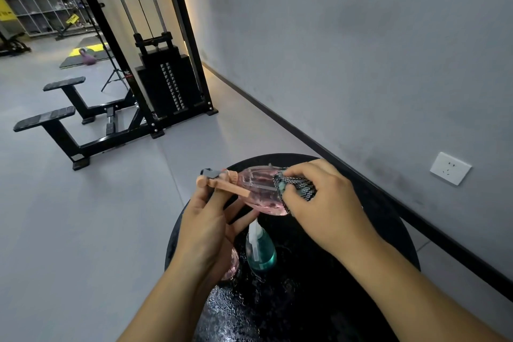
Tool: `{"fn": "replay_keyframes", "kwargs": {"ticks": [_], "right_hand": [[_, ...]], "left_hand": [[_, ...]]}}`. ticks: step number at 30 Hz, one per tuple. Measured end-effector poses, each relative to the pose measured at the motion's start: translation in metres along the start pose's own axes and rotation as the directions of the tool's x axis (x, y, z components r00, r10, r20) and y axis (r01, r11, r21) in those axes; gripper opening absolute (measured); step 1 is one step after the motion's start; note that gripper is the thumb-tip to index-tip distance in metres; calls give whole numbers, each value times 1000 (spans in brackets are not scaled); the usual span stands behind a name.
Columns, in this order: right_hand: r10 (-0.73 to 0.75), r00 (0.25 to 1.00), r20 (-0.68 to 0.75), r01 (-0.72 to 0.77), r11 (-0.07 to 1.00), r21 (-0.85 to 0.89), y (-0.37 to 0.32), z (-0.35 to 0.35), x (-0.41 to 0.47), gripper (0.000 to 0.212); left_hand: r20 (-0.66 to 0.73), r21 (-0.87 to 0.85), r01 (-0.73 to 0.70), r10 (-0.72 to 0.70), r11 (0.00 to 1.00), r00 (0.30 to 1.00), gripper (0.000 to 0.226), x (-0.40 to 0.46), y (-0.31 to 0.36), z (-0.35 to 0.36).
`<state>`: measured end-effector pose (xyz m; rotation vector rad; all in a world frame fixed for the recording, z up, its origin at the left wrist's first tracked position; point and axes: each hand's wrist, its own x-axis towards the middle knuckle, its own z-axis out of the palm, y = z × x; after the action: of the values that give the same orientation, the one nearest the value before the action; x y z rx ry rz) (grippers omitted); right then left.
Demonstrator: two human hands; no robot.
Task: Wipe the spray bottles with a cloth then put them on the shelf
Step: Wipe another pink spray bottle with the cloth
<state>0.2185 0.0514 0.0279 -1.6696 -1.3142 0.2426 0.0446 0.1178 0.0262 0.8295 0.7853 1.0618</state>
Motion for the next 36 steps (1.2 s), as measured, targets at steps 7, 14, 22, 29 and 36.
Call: {"fn": "replay_keyframes", "kwargs": {"ticks": [7, 14, 22, 29, 36], "right_hand": [[-55, 997, 45, 56, 998, -22, -3, 5, -5, 21], [14, 999, -42, -10, 997, 78, 4, -3, -2, 24], [-115, 993, 22, 116, 992, -44, 0, 4, -8, 28], [-125, 992, -23, 124, 992, -22, -1, 6, -11, 27], [-28, 998, -58, 31, 998, 56, 1, -2, -4, 26]], "left_hand": [[-12, -16, -14, 13, 1000, 1000, 25, 1, -2, 0], [-30, -35, -25, 24, 999, 999, 9, 4, -1, -2], [-76, -42, -2, -1, 999, 997, 17, 3, -3, -2], [-52, -42, 28, -30, 999, 998, 24, 4, -2, -2], [-60, -43, 29, -31, 999, 998, 15, 5, 3, -7]]}}
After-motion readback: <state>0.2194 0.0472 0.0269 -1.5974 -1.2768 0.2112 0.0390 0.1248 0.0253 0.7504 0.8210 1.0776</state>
